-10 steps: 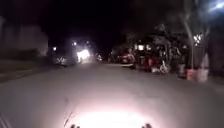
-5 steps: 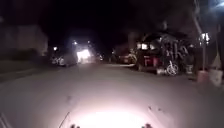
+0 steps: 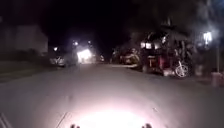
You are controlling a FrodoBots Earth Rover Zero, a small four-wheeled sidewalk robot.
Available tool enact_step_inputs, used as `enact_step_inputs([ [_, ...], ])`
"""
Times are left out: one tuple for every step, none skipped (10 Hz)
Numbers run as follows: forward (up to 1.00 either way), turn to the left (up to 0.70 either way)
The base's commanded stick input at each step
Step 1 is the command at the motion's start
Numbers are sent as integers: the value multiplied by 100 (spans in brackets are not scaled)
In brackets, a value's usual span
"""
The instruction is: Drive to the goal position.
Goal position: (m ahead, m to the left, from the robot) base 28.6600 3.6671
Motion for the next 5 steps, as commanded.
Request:
enact_step_inputs([
  [85, 0],
  [85, 0],
  [85, 0],
  [85, 0],
  [85, 0],
])
